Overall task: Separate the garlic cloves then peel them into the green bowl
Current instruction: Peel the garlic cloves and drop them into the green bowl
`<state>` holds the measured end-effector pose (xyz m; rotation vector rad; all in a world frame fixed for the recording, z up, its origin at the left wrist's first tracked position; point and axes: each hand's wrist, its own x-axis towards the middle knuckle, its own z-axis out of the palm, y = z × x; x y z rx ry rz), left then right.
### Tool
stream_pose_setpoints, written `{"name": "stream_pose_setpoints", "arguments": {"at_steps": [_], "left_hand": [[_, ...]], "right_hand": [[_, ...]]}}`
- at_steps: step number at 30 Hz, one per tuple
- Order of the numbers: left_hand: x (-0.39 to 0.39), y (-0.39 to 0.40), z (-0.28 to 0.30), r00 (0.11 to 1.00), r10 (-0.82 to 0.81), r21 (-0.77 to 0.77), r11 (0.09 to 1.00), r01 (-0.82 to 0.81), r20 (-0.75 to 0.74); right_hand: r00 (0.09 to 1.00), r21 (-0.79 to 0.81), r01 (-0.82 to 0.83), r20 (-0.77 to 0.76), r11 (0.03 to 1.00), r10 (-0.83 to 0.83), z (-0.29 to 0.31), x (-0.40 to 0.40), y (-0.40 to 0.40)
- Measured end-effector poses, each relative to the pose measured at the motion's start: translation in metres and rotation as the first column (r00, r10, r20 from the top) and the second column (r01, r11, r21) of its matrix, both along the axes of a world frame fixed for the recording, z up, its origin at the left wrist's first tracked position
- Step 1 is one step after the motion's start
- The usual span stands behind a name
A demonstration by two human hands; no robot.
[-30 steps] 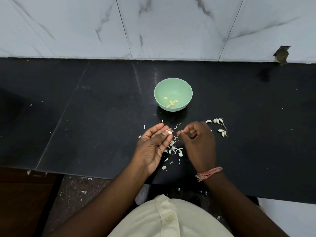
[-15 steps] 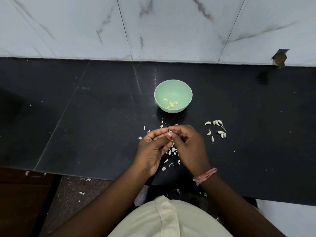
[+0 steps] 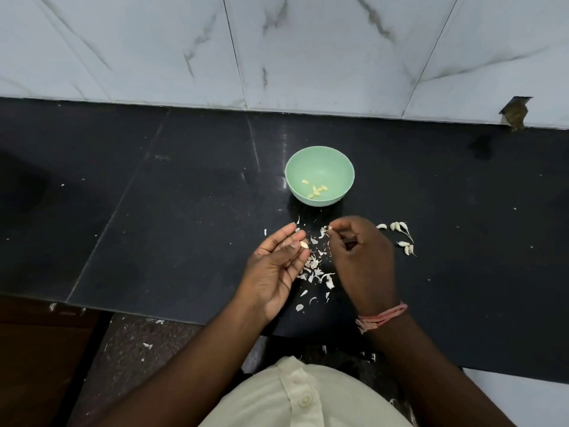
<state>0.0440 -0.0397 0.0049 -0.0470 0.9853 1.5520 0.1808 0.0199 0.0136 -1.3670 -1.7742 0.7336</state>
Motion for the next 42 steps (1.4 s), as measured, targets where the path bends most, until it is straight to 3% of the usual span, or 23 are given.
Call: {"name": "stream_pose_setpoints", "arguments": {"at_steps": [2, 5, 12, 26, 28, 31, 37, 42], "left_hand": [[0.001, 0.000, 0.002, 1.000, 0.014, 0.019, 1.000, -0.013, -0.024], [0.002, -0.001, 0.003, 0.998, 0.027, 0.037, 0.999, -0.025, -0.057], [0.004, -0.003, -0.003, 0.994, 0.069, 0.041, 0.997, -0.066, -0.085], [0.008, -0.005, -0.015, 0.984, 0.058, 0.096, 0.994, -0.041, -0.171], [0.008, -0.005, -0.016, 0.979, 0.061, 0.112, 0.993, -0.040, -0.195], [0.009, -0.005, -0.014, 0.972, 0.066, 0.139, 0.990, -0.035, -0.226], [0.008, -0.008, -0.013, 0.956, 0.060, 0.153, 0.988, -0.016, -0.287], [0.011, -0.011, -0.012, 0.966, 0.066, 0.153, 0.988, -0.028, -0.249]], "right_hand": [[0.997, 0.055, -0.012, 0.077, 0.998, 0.008, -0.007, 0.000, 0.004], [0.952, -0.100, -0.141, 0.259, 0.985, 0.162, -0.018, 0.000, 0.001], [0.974, -0.045, -0.064, 0.214, 0.997, 0.073, -0.017, -0.003, -0.009], [0.981, -0.017, -0.097, 0.167, 0.995, 0.099, -0.032, 0.004, -0.020], [0.987, -0.021, -0.093, 0.129, 0.995, 0.095, -0.027, 0.003, -0.021], [0.981, -0.038, -0.187, -0.061, 0.982, 0.185, -0.025, 0.001, -0.022], [0.897, -0.312, -0.253, -0.431, 0.916, 0.100, -0.025, -0.006, -0.027], [0.876, -0.329, -0.263, -0.475, 0.907, 0.082, -0.024, -0.004, -0.026]]}}
